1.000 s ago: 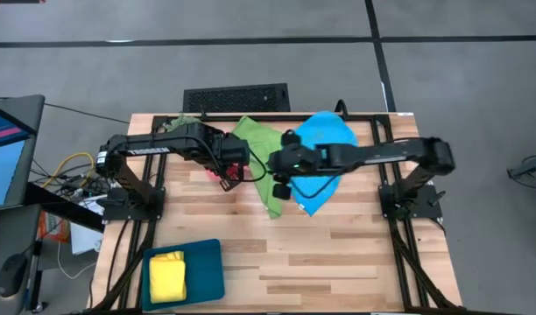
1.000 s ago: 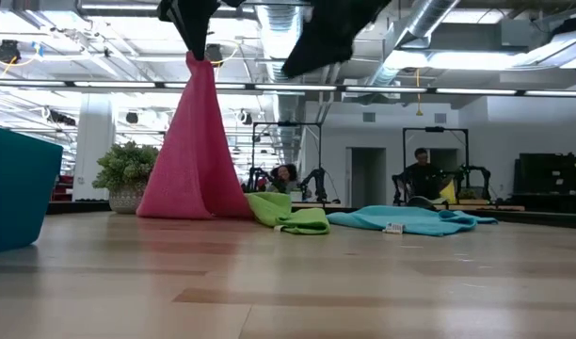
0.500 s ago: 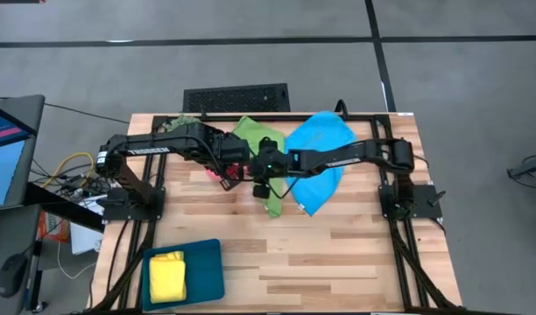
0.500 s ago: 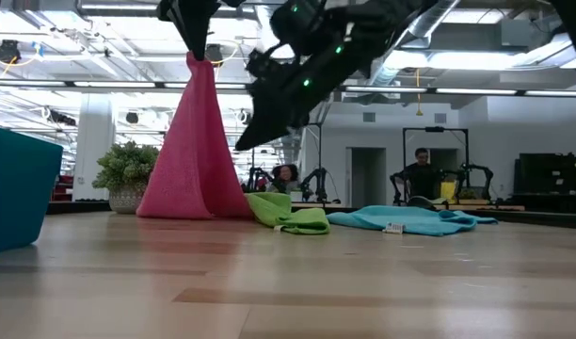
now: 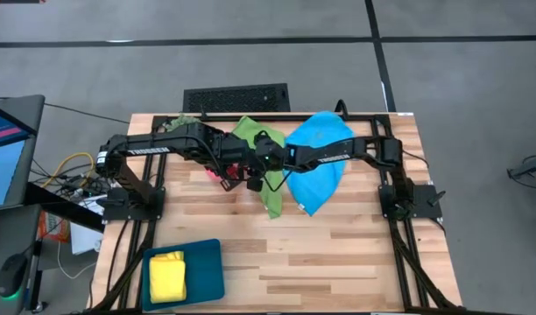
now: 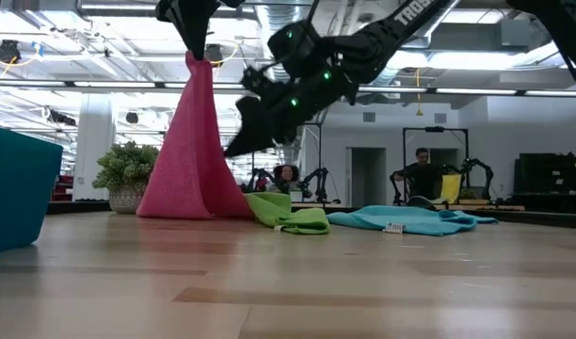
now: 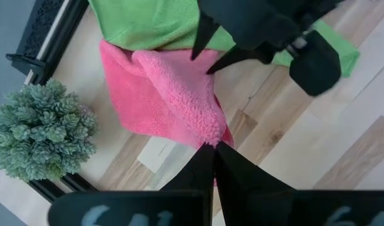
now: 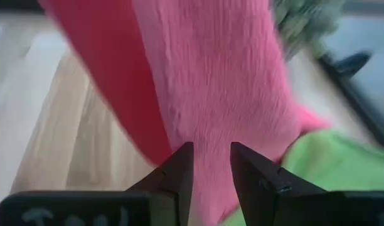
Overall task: Fold microfiber towels
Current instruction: Fold the pink microfiber towel
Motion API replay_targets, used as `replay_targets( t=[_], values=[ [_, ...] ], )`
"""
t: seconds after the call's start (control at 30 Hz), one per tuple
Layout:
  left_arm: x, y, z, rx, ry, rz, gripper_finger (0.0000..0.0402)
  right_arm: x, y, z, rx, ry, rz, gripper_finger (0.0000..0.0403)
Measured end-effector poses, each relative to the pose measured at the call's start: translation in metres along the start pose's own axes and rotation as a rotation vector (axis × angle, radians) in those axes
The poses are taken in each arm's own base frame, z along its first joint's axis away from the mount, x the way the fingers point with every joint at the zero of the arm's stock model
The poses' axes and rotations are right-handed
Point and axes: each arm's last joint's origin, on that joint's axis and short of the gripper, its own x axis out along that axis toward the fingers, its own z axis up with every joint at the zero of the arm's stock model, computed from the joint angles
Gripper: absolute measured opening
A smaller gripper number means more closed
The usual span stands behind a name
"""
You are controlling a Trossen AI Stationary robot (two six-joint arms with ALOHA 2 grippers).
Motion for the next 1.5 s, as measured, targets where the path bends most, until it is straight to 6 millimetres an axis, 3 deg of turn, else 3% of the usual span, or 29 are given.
replay_targets(
  t=[0.1, 0.3, 0.4, 0.7, 0.93, 1.27, 1.43, 1.5],
  values=[
    [0.0, 0.0, 0.0, 0.0, 0.001, -0.002, 0.0, 0.004, 0.003, -0.012, 0.013, 0.082, 0.021, 0.0123],
    [0.0, 0.0, 0.0, 0.006, -0.003, 0.004, 0.0, -0.006, 0.001, -0.01, -0.001, 0.124, 0.027, 0.0122],
    [0.0, 0.0, 0.0, 0.007, -0.003, 0.004, 0.0, -0.011, -0.003, 0.0, 0.013, 0.079, 0.015, 0.0122],
    [0.0, 0.0, 0.0, 0.006, -0.003, 0.005, 0.0, -0.001, 0.001, -0.012, 0.012, 0.116, 0.024, 0.0123],
    [0.0, 0.0, 0.0, -0.006, -0.003, 0.005, 0.0, -0.001, -0.006, -0.002, -0.015, 0.011, -0.006, 0.0121],
    [0.0, 0.0, 0.0, -0.014, -0.008, 0.012, 0.0, -0.001, -0.007, -0.002, -0.018, 0.009, -0.007, 0.0121],
    [0.0, 0.0, 0.0, -0.028, -0.009, 0.014, 0.0, 0.013, 0.001, -0.016, -0.017, 0.031, 0.007, 0.012],
    [0.0, 0.0, 0.0, -0.031, -0.009, 0.014, 0.0, 0.027, 0.002, -0.023, -0.042, 0.002, 0.002, 0.0119]
  ],
)
